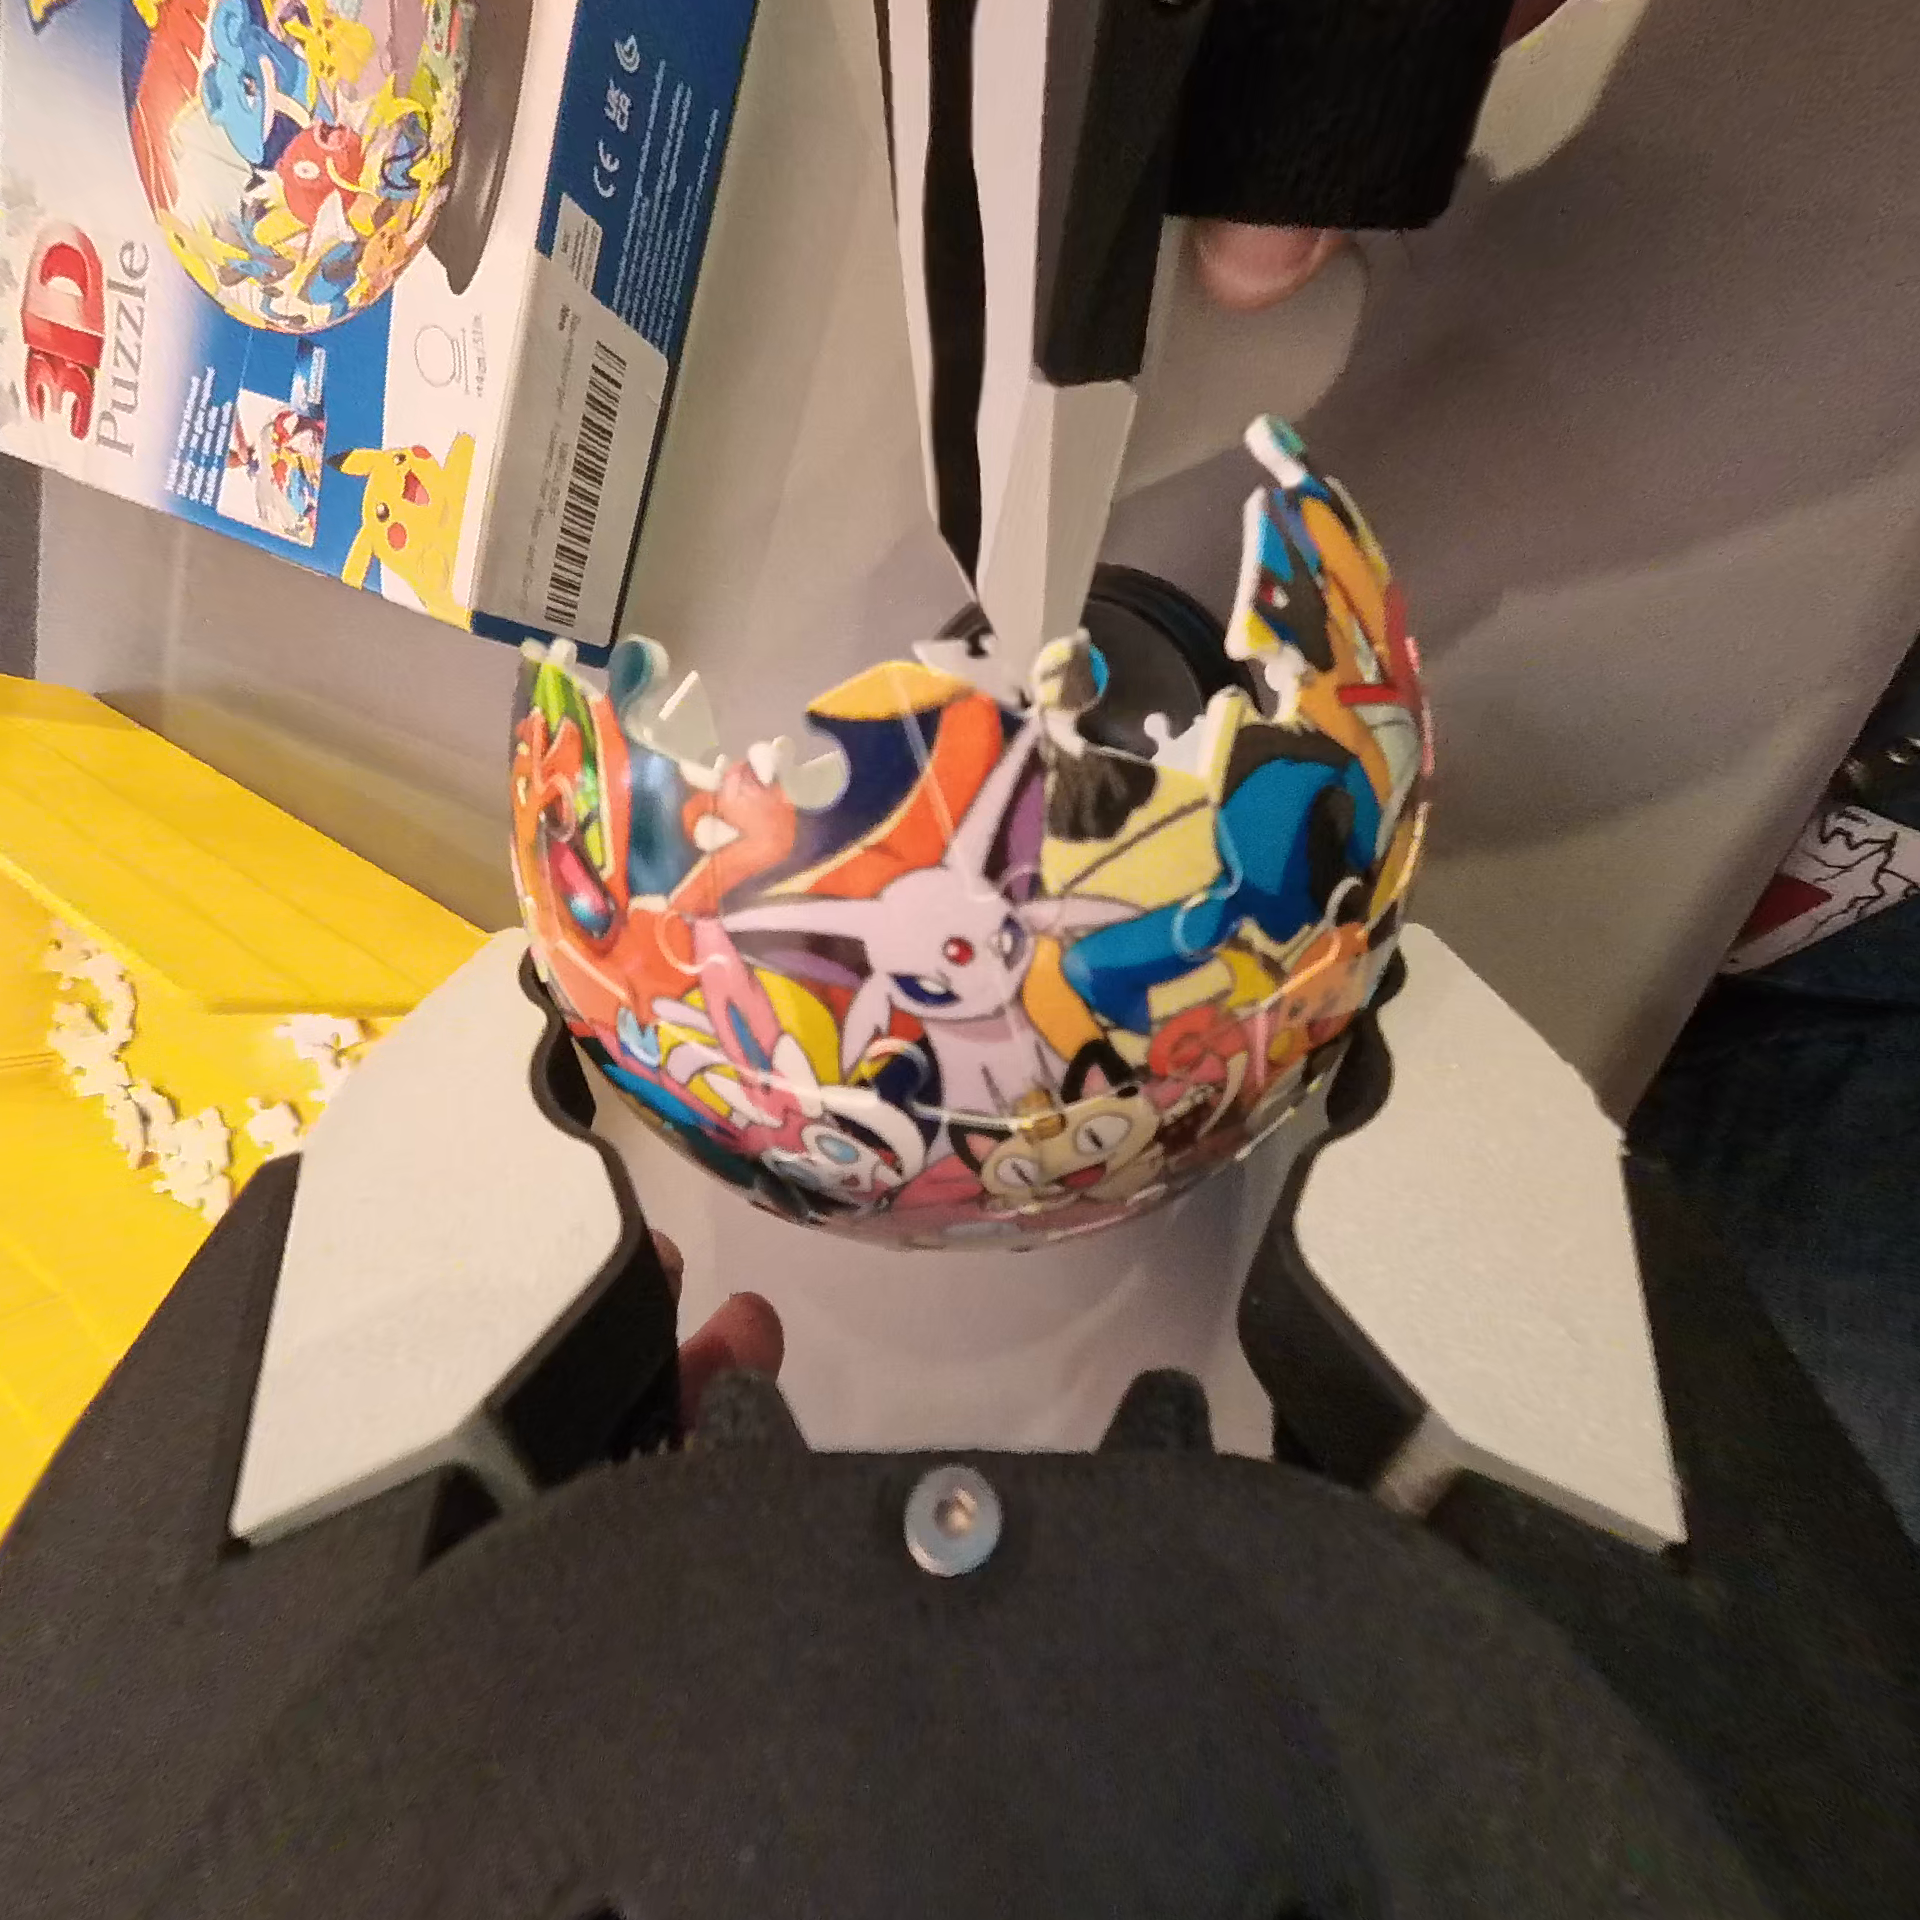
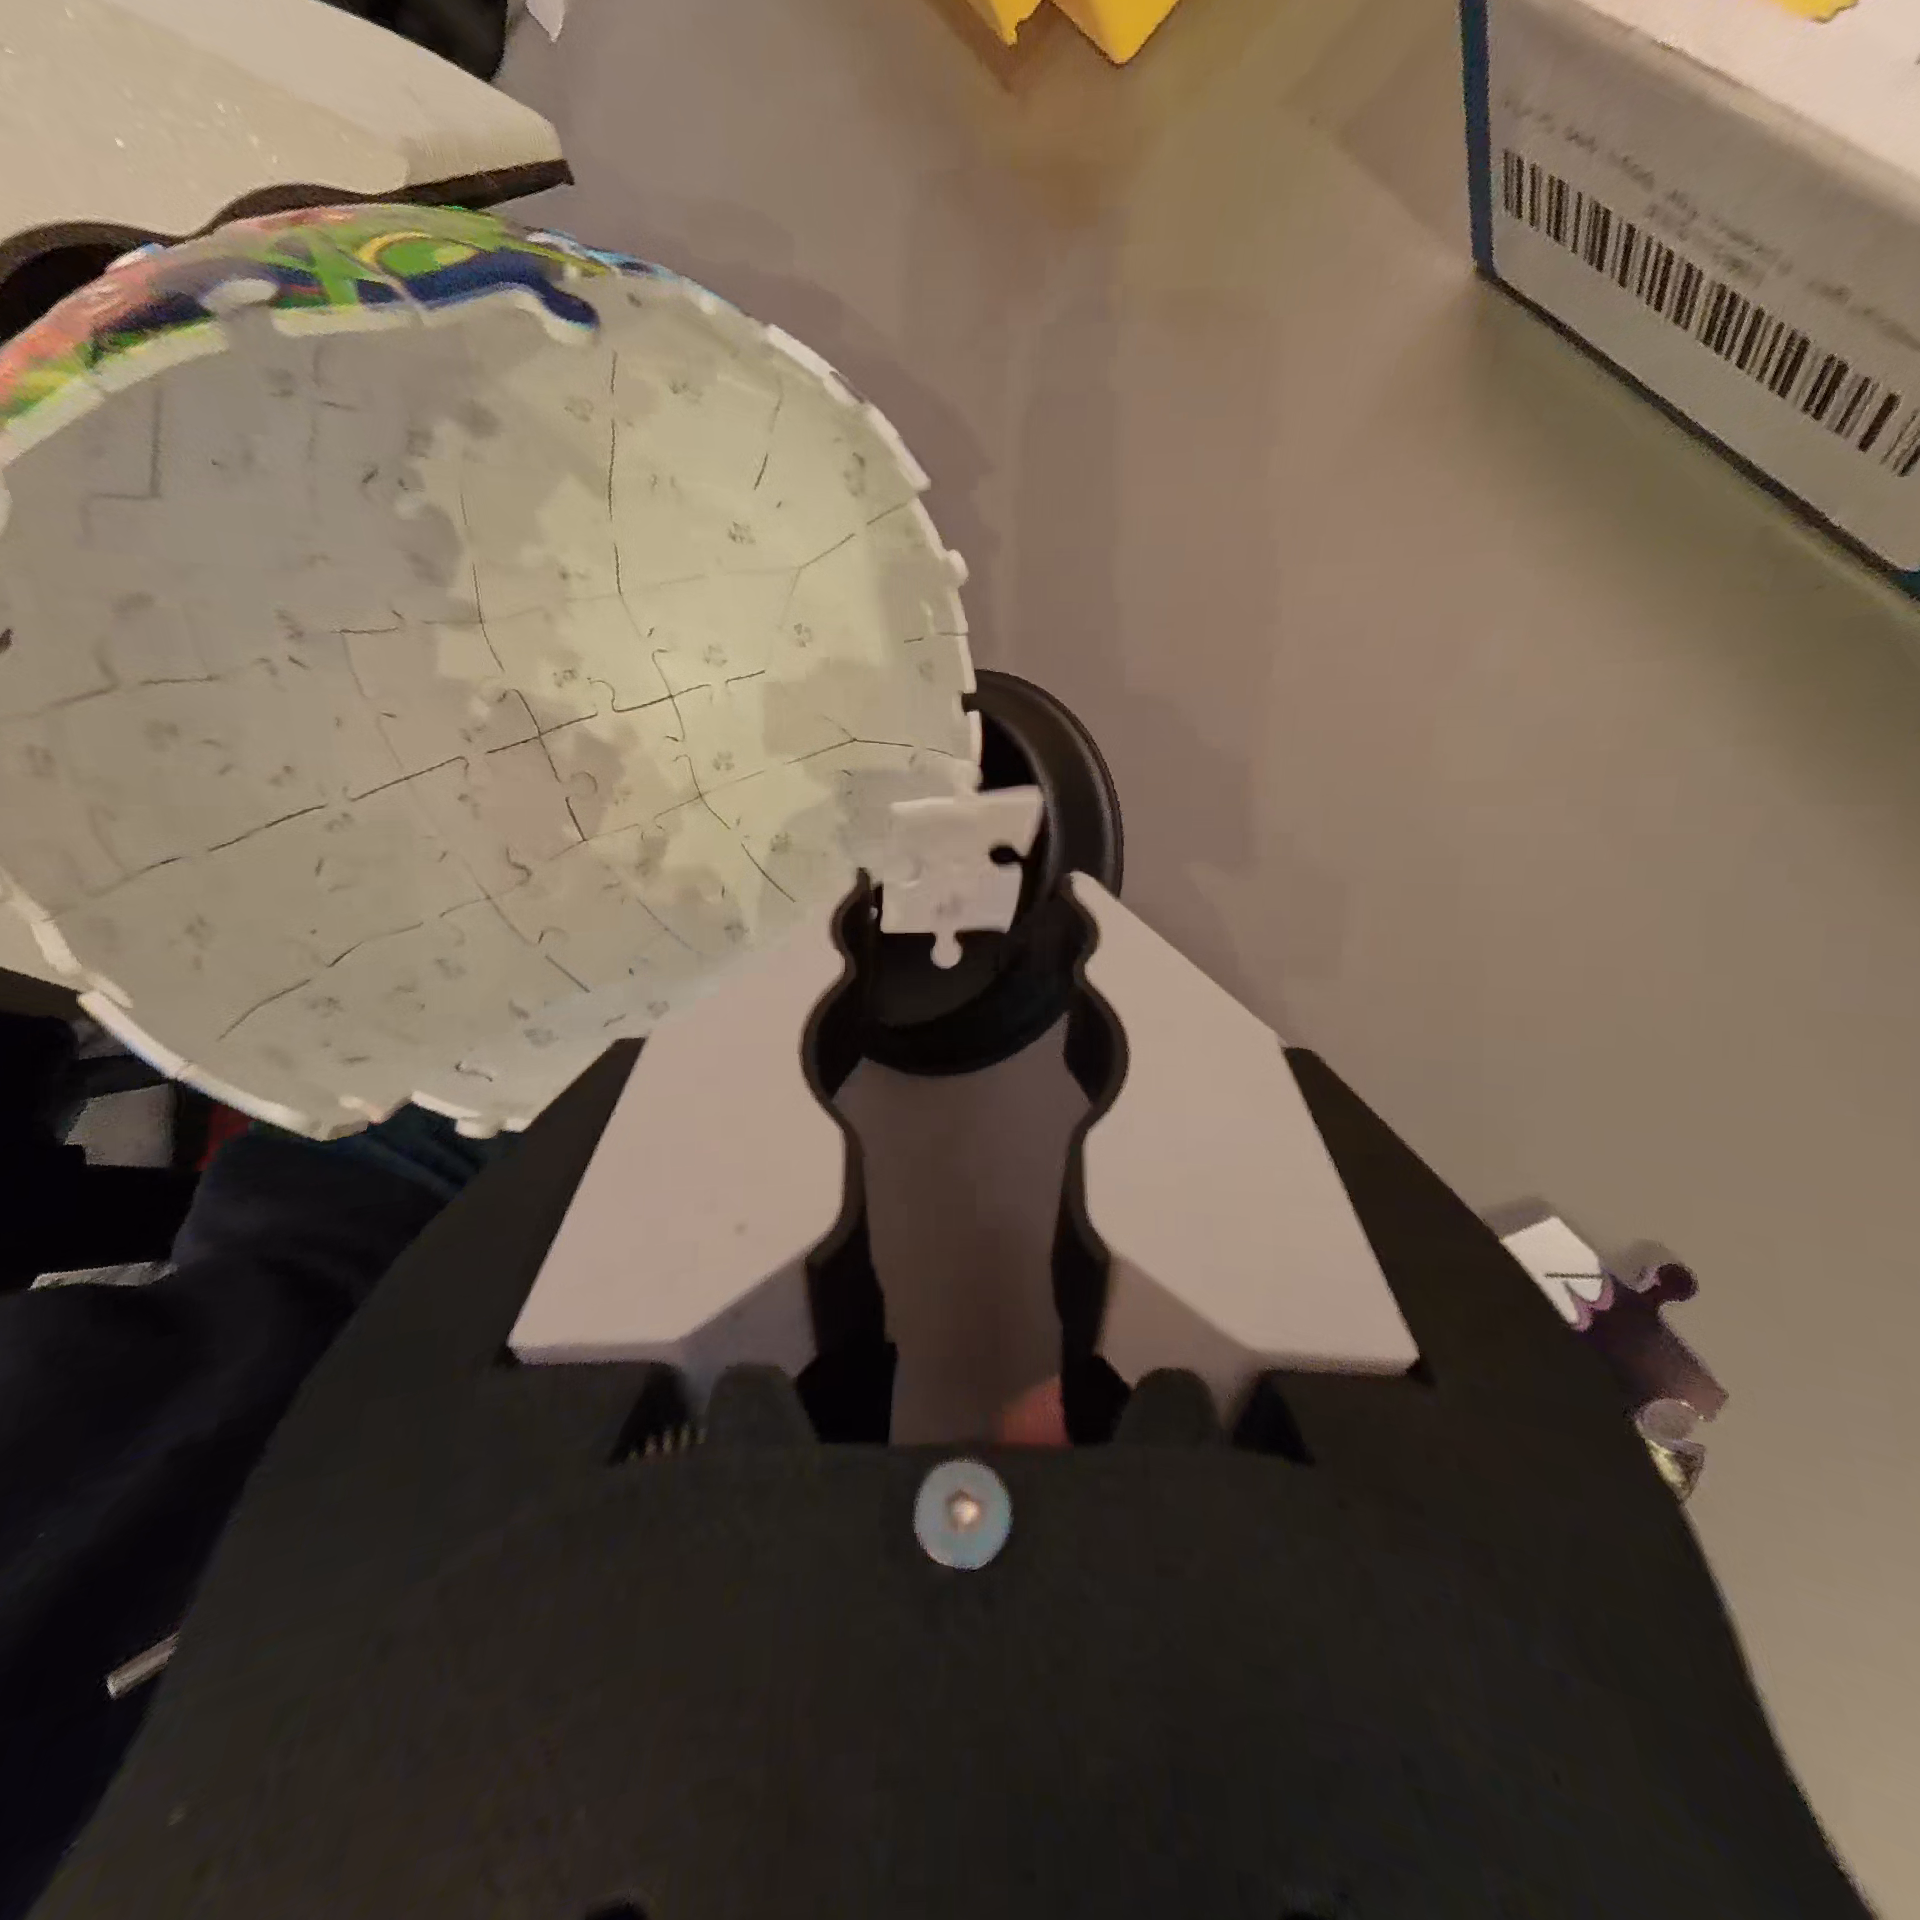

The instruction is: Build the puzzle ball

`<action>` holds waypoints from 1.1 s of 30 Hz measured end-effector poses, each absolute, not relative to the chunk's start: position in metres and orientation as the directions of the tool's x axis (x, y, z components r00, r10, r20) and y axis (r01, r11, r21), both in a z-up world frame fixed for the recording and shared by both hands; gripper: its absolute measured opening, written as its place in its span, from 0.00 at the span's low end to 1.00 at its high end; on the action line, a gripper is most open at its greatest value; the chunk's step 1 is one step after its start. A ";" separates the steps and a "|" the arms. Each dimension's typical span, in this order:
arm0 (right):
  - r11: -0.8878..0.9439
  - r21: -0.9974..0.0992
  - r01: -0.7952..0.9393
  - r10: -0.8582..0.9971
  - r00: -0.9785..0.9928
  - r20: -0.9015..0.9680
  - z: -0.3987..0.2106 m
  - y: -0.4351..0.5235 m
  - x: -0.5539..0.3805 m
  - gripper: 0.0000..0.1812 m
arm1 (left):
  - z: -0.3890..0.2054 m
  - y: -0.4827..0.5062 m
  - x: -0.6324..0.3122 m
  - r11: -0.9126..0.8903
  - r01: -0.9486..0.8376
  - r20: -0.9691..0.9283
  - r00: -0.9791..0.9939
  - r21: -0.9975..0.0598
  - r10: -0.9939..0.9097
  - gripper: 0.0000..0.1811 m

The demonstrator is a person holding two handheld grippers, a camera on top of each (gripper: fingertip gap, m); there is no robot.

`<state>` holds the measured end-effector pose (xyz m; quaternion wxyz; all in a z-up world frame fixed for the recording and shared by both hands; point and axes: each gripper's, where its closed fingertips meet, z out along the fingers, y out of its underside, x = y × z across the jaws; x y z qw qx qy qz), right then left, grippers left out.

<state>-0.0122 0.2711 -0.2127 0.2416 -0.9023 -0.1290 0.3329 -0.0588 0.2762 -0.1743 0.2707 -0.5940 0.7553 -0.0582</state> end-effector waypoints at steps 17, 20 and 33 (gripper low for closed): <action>-0.563 -0.688 0.457 0.756 0.621 -0.207 -0.208 0.263 -0.018 0.17 | -0.175 0.276 -0.060 0.305 -0.882 -0.354 -0.173 -0.360 -0.919 0.76; -0.505 -0.668 0.547 0.794 0.597 -0.111 -0.220 0.267 -0.017 0.20 | -0.175 0.276 -0.060 0.304 -0.883 -0.354 -0.173 -0.357 -0.919 0.76; -0.469 -0.703 0.534 0.783 0.620 -0.052 -0.219 0.274 -0.015 0.00 | -0.176 0.275 -0.063 0.298 -0.884 -0.356 -0.165 -0.359 -0.920 0.76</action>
